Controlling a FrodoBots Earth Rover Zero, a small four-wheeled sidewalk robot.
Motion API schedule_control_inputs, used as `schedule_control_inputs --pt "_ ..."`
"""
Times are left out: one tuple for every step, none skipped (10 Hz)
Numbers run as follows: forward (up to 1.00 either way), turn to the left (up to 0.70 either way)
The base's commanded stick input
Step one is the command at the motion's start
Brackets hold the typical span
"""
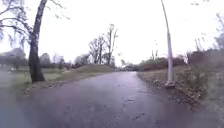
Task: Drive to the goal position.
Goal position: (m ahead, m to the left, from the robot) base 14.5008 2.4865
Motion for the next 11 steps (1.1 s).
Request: schedule_control_inputs --pt "1.00 0.00" --pt "1.00 0.00" --pt "1.00 0.00" --pt "1.00 0.00" --pt "1.00 0.00" --pt "1.00 -0.11" --pt "1.00 -0.40" --pt "1.00 -0.40" --pt "1.00 -0.40" --pt "1.00 -0.40" --pt "1.00 0.00"
